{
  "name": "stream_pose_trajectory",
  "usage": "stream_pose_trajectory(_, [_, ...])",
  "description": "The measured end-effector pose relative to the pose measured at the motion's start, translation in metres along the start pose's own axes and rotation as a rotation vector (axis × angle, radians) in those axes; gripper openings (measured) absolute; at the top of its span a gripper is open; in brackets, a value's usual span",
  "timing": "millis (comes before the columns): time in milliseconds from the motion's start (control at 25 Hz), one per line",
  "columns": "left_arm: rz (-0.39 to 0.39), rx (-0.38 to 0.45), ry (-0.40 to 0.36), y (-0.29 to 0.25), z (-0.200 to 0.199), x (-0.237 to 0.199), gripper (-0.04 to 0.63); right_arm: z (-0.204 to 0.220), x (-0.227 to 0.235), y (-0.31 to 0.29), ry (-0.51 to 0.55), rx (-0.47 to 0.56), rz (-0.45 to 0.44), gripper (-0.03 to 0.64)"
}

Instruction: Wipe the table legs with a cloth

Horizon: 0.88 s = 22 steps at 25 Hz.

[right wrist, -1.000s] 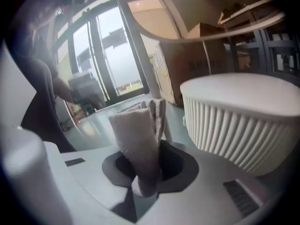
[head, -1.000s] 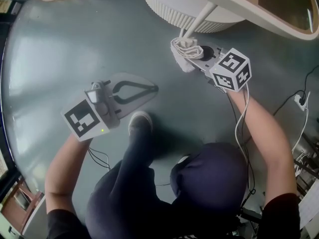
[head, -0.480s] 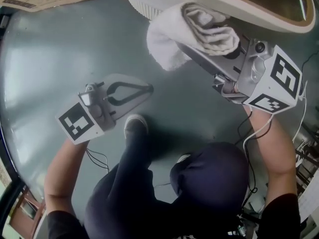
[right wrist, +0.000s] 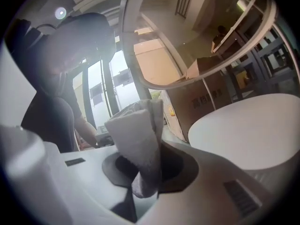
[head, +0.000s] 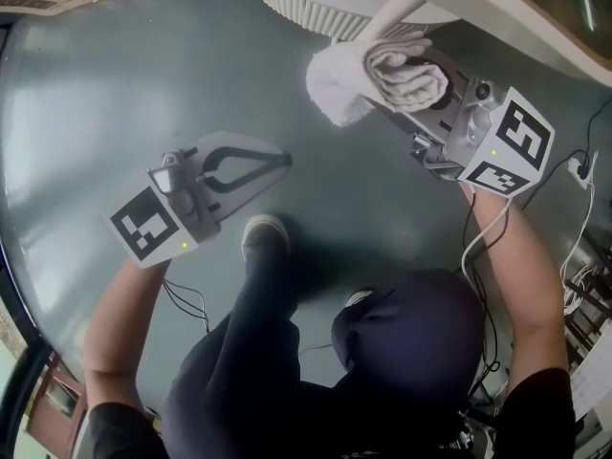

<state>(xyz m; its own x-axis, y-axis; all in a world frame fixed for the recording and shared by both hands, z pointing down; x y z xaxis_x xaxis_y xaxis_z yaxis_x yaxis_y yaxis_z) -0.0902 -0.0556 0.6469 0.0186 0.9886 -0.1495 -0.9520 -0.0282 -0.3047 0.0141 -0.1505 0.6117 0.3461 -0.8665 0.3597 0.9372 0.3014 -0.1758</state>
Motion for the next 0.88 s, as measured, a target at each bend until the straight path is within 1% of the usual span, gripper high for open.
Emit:
stream_pose_trajectory(160, [-0.003, 0.01, 0.007, -0.001, 0.004, -0.004, 0.006, 0.011, 0.005, -0.001, 0.022, 0.005, -0.005, 0.071])
stream_pose_trajectory(280, [0.0, 0.012, 0.012, -0.003, 0.004, -0.003, 0.006, 0.022, 0.009, 0.002, 0.015, 0.005, -0.014, 0.071])
stream_pose_trajectory(480, [-0.004, 0.006, 0.025, 0.001, 0.008, -0.002, 0.006, 0.025, 0.012, 0.003, 0.002, 0.079, -0.065, 0.071])
stream_pose_trajectory(520, [-0.006, 0.008, 0.027, 0.001, 0.008, -0.001, 0.006, 0.029, 0.013, 0.003, -0.001, 0.081, -0.065, 0.071])
stream_pose_trajectory(560, [-0.006, 0.01, 0.03, 0.001, 0.008, -0.001, 0.006, 0.037, 0.016, 0.002, 0.004, 0.058, -0.056, 0.071])
stream_pose_trajectory(600, [-0.006, 0.011, 0.032, 0.001, 0.008, -0.001, 0.006, 0.051, 0.022, 0.0, 0.013, 0.009, -0.04, 0.071])
stream_pose_trajectory(720, [-0.005, 0.004, 0.032, 0.005, 0.012, -0.003, 0.006, 0.11, 0.049, -0.011, 0.016, -0.183, 0.0, 0.071])
stream_pose_trajectory(760, [-0.007, 0.003, 0.034, 0.006, 0.012, -0.003, 0.006, 0.128, 0.057, -0.014, 0.006, -0.232, 0.008, 0.071])
stream_pose_trajectory(880, [-0.012, 0.003, 0.035, 0.009, 0.012, 0.002, 0.006, 0.164, 0.073, -0.022, -0.028, -0.329, 0.036, 0.071])
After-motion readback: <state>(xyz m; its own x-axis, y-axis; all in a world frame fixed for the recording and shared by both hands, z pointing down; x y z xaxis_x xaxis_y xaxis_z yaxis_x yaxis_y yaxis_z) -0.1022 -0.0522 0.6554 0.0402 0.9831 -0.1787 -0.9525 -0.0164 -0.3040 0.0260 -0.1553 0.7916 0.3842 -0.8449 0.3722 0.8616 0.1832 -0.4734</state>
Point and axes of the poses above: the fingertips, and each gripper's own axes: y backward along the fingers, x to its right, z out of its underside, the point moved 2 cm from there along y, backward along the fingers, and after that the axes turned 3 degrees about -x, right-handed, at the moved point
